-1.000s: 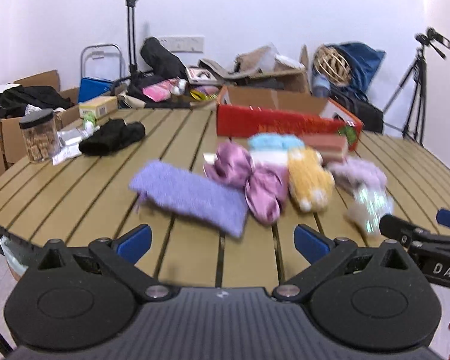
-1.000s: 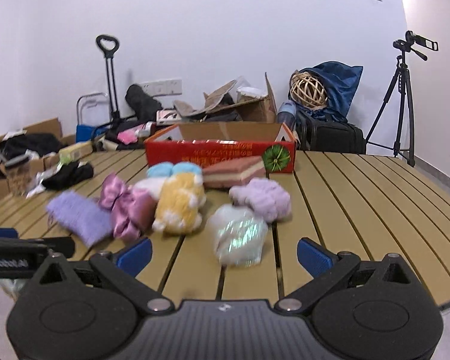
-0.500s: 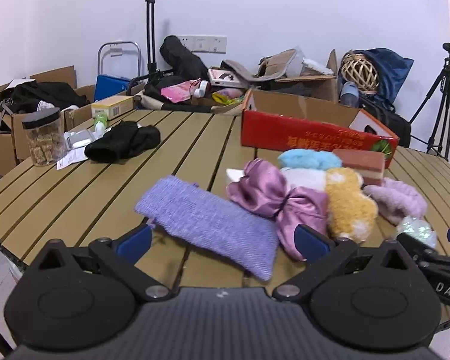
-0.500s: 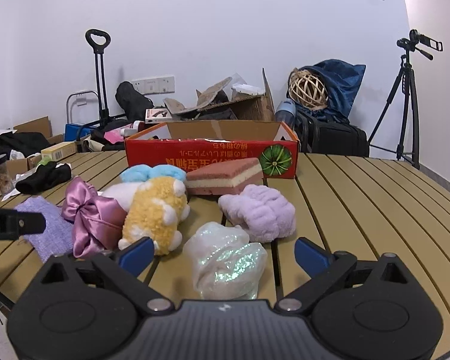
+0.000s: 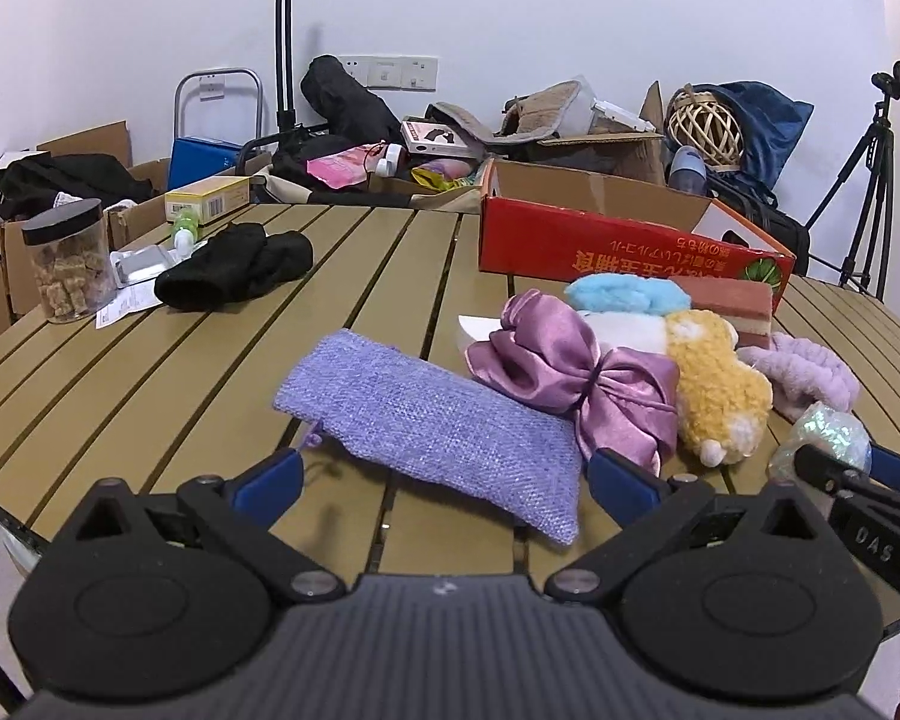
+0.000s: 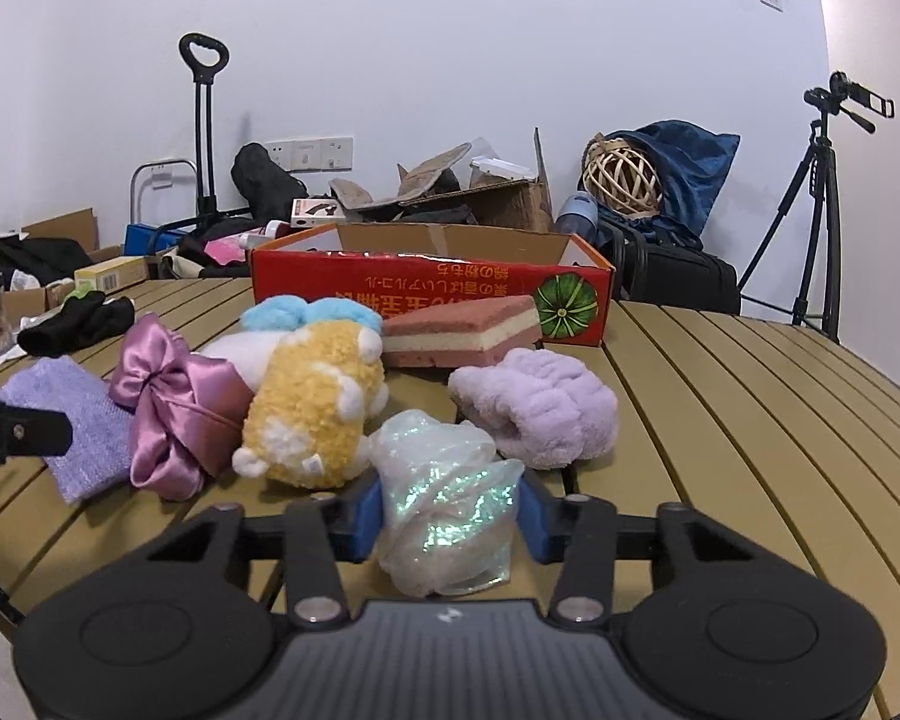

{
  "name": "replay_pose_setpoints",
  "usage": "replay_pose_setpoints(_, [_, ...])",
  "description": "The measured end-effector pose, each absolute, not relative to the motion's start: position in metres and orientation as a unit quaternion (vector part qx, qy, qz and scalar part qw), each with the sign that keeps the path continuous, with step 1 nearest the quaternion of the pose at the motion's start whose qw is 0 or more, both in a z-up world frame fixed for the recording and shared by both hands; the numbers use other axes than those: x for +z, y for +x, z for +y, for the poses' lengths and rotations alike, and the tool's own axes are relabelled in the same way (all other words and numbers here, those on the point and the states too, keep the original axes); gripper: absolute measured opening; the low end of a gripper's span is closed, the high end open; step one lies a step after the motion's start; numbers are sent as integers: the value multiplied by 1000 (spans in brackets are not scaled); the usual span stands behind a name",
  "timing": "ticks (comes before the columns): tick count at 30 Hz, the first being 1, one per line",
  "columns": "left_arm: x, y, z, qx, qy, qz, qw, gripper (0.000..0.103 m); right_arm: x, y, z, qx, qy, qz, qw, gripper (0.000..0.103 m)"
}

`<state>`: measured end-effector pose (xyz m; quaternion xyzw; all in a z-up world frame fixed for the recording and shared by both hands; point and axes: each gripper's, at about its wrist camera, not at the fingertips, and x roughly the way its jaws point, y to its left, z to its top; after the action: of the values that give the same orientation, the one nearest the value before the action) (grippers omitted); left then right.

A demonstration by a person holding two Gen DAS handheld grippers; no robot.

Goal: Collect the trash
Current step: 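Grasp the sparkly plastic bag with the right tool while the left tool grasps the purple pouch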

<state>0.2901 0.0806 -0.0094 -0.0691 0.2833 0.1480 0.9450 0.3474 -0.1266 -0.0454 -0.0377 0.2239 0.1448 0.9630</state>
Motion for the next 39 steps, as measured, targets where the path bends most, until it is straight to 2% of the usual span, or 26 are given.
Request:
replay_pose_setpoints(19, [-19,318,104,173,-93,289,937,103,-41,336,-158,126,14,203,971,38])
replay_pose_setpoints(30, [-28,331,121,161,-171,283,930,103,-44,335,-159,125,10,203,971,38])
replay_pose_setpoints(32, [-28,331,119,157,-169,275,933,100,-44,335,-159,125,10,203,971,38])
replay_pose_setpoints(34, [-28,330,117,153,-167,269,936,90,-44,335,-159,125,10,202,971,38])
replay_pose_setpoints(38, [-29,330,116,147,-166,265,938,77,-45,334,-159,126,11,202,971,38])
replay_pose_setpoints(39, [-29,329,117,140,-175,263,938,70,-45,334,-159,127,10,202,971,39])
